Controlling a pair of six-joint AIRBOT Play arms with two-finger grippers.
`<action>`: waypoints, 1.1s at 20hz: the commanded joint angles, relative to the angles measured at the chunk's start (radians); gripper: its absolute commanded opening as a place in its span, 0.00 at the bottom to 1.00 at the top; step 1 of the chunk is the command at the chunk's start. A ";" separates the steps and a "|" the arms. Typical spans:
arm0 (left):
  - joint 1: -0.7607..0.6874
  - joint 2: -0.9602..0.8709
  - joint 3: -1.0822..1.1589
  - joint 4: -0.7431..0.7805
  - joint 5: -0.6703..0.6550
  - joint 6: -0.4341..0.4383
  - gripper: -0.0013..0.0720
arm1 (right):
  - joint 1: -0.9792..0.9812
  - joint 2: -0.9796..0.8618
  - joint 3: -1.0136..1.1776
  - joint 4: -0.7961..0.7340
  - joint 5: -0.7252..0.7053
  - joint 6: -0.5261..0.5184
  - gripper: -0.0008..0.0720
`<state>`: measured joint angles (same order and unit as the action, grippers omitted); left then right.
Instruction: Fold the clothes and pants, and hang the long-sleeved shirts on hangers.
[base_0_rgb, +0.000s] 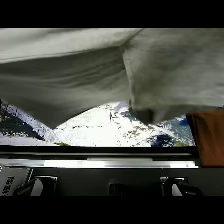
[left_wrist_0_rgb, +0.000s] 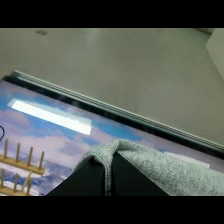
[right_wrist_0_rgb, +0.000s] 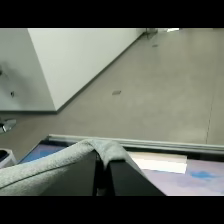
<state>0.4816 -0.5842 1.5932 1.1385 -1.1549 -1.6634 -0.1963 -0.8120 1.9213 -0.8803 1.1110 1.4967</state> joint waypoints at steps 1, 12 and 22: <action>0.001 0.039 0.013 0.108 0.003 -0.066 0.04 | 0.000 0.024 0.036 -0.087 -0.040 0.060 0.07; -0.215 -0.698 -0.117 -0.028 0.191 0.146 0.04 | 0.010 -0.742 0.034 -0.073 0.205 0.183 0.07; -0.405 -1.147 -0.117 -0.029 0.485 0.087 0.04 | 0.177 -1.241 0.034 -0.064 -0.241 0.253 0.07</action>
<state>0.1143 -1.6558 1.4765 1.1164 -0.7544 -1.5421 -0.0628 -1.9694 1.9541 -0.9520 1.0206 1.7100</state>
